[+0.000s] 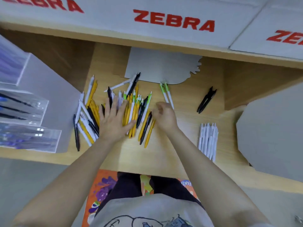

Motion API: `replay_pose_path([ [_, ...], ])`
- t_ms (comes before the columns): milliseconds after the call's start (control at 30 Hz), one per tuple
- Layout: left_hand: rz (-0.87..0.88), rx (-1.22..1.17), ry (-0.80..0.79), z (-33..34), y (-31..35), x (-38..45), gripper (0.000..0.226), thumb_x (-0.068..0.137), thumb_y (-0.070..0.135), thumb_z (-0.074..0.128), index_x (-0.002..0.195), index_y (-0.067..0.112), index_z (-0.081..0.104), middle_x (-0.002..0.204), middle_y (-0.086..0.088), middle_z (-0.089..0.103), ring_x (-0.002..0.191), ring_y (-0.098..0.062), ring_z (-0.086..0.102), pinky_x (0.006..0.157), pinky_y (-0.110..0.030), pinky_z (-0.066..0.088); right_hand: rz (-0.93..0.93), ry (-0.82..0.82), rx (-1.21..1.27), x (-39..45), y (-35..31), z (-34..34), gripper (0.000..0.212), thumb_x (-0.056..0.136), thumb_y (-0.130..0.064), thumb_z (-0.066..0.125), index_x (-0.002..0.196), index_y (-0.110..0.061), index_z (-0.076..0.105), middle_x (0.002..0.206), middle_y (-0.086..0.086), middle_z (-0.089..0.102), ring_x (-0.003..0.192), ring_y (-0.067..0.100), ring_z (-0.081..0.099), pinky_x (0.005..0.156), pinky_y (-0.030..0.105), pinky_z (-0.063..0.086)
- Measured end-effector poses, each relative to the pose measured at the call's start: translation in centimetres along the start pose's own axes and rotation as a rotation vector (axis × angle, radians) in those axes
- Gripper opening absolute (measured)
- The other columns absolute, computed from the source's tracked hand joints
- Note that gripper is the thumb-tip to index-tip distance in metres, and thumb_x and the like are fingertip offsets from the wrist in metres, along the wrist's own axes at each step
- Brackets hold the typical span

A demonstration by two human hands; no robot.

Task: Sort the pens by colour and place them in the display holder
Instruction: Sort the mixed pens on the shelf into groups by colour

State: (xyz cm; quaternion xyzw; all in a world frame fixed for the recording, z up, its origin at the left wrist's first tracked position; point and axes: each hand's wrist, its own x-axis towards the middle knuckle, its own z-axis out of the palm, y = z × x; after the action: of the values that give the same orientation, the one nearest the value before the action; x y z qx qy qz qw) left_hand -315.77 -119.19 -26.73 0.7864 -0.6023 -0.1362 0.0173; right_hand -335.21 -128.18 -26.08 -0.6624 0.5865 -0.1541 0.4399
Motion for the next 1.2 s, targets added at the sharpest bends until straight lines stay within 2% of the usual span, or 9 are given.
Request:
replay_pose_path([
  [100,-0.025,-0.025,-0.061,0.8,-1.2,1.0,0.093,0.084,0.083,0.035,0.158,0.038,0.002,0.166,-0.003,-0.013,0.152,-0.031,-0.015,0.119,-0.056,-0.008,-0.029,0.059,-0.027,3.6,-1.9,1.0,0.016,0.092,-0.015,0.06,0.078,-0.015,0.051,0.073,-0.001,0.047,0.07,0.02,0.044,0.063,0.027,0.031],
  [267,-0.064,-0.128,-0.101,1.9,-2.1,0.9,0.095,0.08,0.089,0.029,0.155,0.044,-0.009,0.166,0.001,-0.017,0.15,-0.031,-0.021,0.119,-0.057,-0.011,0.075,0.011,-0.122,6.6,-2.5,3.0,0.035,0.098,-0.028,0.058,0.129,-0.012,0.059,0.121,0.014,0.06,0.092,0.027,0.062,0.07,0.023,0.04],
  [467,-0.051,-0.153,-0.102,2.0,-2.4,0.9,0.096,0.079,0.09,0.027,0.155,0.045,-0.01,0.165,0.001,-0.019,0.15,-0.033,-0.021,0.119,-0.057,-0.012,0.118,0.088,-0.036,6.8,-3.2,3.8,0.021,0.093,-0.024,0.065,0.108,-0.009,0.067,0.109,0.004,0.065,0.095,0.019,0.058,0.073,0.023,0.043],
  [633,-0.051,-0.152,-0.128,1.9,-2.5,1.1,0.093,0.082,0.088,0.026,0.155,0.043,-0.011,0.165,0.0,-0.02,0.15,-0.034,-0.022,0.119,-0.057,-0.013,0.21,0.127,0.004,7.3,-3.7,3.6,0.011,0.094,-0.023,0.062,0.098,-0.012,0.062,0.092,0.003,0.065,0.077,0.025,0.063,0.049,0.025,0.047],
  [733,0.05,-0.133,-0.03,1.6,-2.5,0.8,0.08,0.093,0.076,0.025,0.157,0.039,-0.005,0.166,-0.003,-0.017,0.15,-0.034,-0.019,0.118,-0.061,-0.007,0.326,0.128,0.022,7.8,-4.3,3.5,0.017,0.088,-0.022,0.069,0.092,-0.009,0.059,0.084,0.006,0.063,0.071,0.027,0.065,0.059,0.036,0.056],
  [833,0.246,-0.047,0.032,1.4,-1.9,0.8,0.073,0.097,0.068,0.028,0.158,0.036,0.006,0.167,-0.002,-0.01,0.151,-0.032,-0.018,0.118,-0.066,0.0,0.401,0.08,-0.052,8.3,-5.4,3.6,0.025,0.084,-0.021,0.068,0.067,-0.008,0.056,0.061,0.006,0.057,0.054,0.02,0.056,0.047,0.025,0.042],
  [1000,0.183,-0.062,-0.116,1.7,-1.7,1.9,0.088,0.085,0.082,0.036,0.156,0.042,0.003,0.165,0.0,-0.019,0.148,-0.025,-0.029,0.116,-0.06,-0.012,0.463,0.088,-0.06,8.6,-6.0,3.6,0.029,0.085,-0.019,0.064,0.061,-0.011,0.051,0.059,0.001,0.051,0.052,0.014,0.049,0.041,0.021,0.029],
  [1100,0.184,-0.107,-0.102,1.7,-2.2,1.8,0.091,0.083,0.08,0.042,0.157,0.042,0.005,0.166,0.001,-0.016,0.148,-0.023,-0.028,0.118,-0.059,-0.011,0.394,0.12,0.075,8.6,-6.1,2.8,0.008,0.085,-0.016,0.068,0.084,-0.009,0.07,0.079,0.001,0.065,0.074,0.015,0.059,0.052,0.017,0.041],
  [1200,0.182,-0.163,-0.111,1.3,-2.4,1.9,0.091,0.084,0.081,0.042,0.157,0.041,0.004,0.166,0.003,-0.016,0.149,-0.022,-0.028,0.119,-0.056,-0.012,0.331,0.17,0.233,7.9,-6.4,1.0,0.011,0.086,-0.023,0.072,0.091,-0.013,0.071,0.086,-0.002,0.069,0.082,0.016,0.062,0.08,0.034,0.056],
])
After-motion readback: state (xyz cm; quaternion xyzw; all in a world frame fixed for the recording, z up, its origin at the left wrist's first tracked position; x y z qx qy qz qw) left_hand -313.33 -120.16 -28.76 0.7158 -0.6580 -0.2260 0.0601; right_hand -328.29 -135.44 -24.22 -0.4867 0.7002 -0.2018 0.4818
